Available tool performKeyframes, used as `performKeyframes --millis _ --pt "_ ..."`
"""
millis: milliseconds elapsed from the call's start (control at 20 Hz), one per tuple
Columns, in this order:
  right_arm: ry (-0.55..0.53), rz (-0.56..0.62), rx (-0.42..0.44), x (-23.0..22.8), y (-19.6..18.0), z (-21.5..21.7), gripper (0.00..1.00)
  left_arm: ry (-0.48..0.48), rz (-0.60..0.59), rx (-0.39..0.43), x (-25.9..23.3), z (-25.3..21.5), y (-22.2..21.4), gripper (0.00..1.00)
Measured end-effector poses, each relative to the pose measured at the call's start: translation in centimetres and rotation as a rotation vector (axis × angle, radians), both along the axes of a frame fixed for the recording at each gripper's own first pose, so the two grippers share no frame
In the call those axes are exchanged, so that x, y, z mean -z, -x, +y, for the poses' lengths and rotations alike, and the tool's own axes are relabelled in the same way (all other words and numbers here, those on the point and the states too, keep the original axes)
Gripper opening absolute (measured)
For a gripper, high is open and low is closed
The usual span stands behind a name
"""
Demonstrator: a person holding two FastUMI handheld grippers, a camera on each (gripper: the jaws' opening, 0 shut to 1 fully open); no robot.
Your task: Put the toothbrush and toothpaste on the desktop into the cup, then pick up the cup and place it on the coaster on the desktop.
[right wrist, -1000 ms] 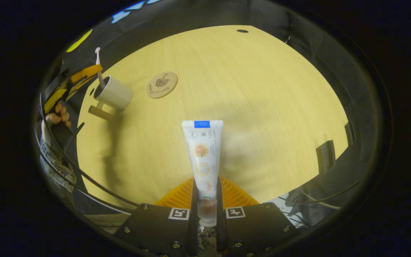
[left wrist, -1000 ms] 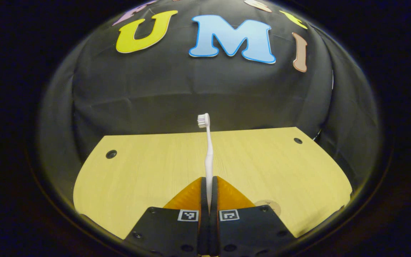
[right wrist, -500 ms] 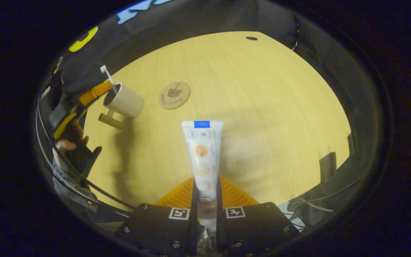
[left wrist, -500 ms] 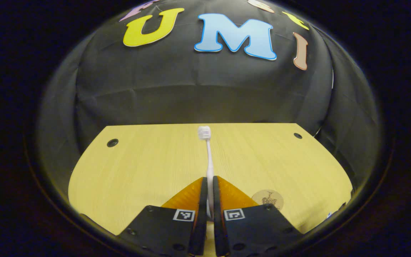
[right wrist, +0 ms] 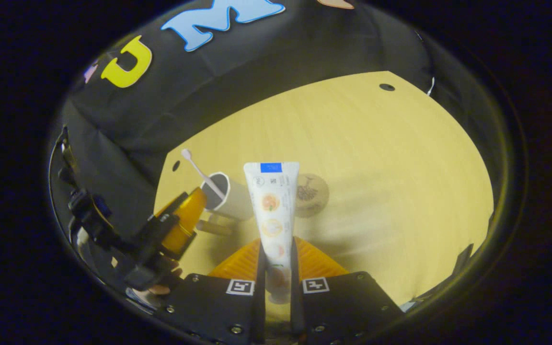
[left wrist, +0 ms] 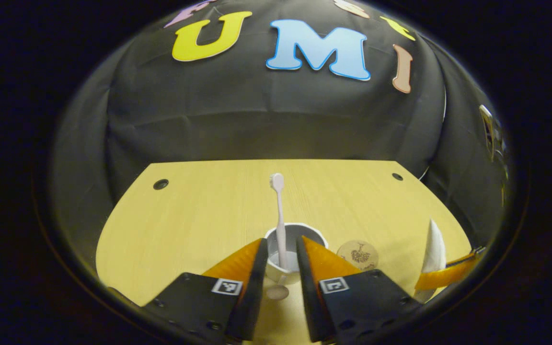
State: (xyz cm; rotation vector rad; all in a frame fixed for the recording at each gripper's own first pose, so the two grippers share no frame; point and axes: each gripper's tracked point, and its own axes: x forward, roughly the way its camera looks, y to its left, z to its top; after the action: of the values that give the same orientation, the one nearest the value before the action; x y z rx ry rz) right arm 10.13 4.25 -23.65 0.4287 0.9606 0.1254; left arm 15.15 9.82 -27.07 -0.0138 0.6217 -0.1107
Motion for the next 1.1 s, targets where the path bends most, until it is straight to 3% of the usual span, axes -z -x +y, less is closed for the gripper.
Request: performKeyframes --millis 150,200,650,800,850,900,1050,1100 --pt "-0.04 -0.084 0.022 -1.8 -4.2 2.0 0.22 -0.017 -0.005 -0.02 -0.9 2.1 0.7 0.88" --pt "-0.046 -0.106 0.028 -2.0 -5.1 2.5 0.22 -0.017 -0.004 -0.03 -1.2 2.8 0.9 0.81" --pt "-0.145 -0.278 0.065 -4.2 -13.6 7.9 0.22 -0.021 0.012 -0.081 -2.7 8.5 4.1 0.82" --pt "-0.125 -0.318 0.055 -3.4 -14.6 8.8 0.21 -0.029 0.028 -0.104 -2.8 10.1 5.4 0.82" --pt "-0.11 -0.33 0.049 -3.0 -14.8 9.0 0.21 -0.034 0.034 -0.11 -2.6 10.5 5.7 0.88" --pt "-0.09 -0.338 0.038 -2.4 -14.8 9.3 0.21 -0.035 0.04 -0.111 -2.5 10.7 6.0 0.82" --pt "-0.011 -0.377 -0.011 -1.2 -14.6 9.9 0.21 -0.046 0.052 -0.117 -2.4 11.1 6.5 0.81" --pt "0.01 -0.391 -0.025 -0.9 -14.3 10.0 0.22 -0.046 0.057 -0.115 -2.3 11.1 6.7 0.87"
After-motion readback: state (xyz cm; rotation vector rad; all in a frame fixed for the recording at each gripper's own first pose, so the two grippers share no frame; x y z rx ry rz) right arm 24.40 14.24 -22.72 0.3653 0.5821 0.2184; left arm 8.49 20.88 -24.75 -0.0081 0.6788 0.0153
